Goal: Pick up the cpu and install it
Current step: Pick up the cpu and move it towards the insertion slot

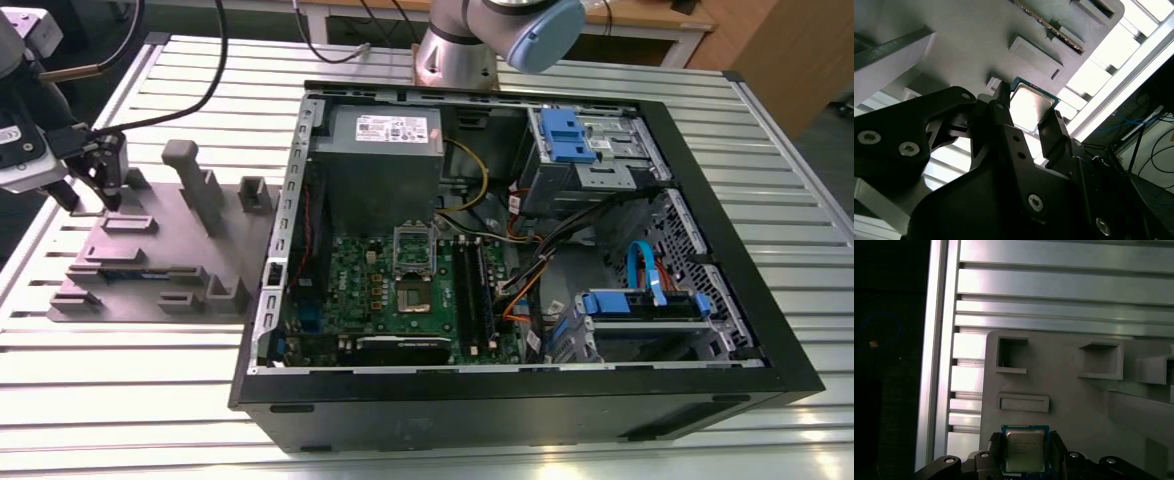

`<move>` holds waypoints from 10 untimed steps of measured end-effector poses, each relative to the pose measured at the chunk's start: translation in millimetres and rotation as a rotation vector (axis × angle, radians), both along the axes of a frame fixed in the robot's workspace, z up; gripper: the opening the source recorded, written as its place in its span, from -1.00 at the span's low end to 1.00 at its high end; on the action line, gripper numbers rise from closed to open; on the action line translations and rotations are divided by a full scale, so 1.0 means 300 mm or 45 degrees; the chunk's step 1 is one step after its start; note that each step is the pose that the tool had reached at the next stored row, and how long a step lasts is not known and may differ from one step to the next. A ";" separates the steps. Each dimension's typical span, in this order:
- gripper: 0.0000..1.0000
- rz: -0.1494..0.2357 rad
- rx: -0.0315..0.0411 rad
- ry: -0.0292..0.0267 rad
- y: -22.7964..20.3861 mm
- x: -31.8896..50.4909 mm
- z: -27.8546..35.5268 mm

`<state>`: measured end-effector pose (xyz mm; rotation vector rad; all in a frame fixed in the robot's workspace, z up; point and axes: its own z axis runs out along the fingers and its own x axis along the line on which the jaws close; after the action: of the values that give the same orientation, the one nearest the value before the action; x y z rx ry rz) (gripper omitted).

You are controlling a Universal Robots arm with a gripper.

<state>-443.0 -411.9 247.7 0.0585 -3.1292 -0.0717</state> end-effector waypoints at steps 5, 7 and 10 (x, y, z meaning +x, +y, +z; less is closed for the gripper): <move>-0.06 0.000 0.0002 -0.0003 0.000 0.000 0.012; -0.06 0.000 0.0002 -0.0003 0.000 0.000 0.018; -0.06 0.000 0.0002 -0.0004 0.000 0.000 0.024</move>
<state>-442.9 -411.8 254.9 0.0585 -3.1295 -0.0719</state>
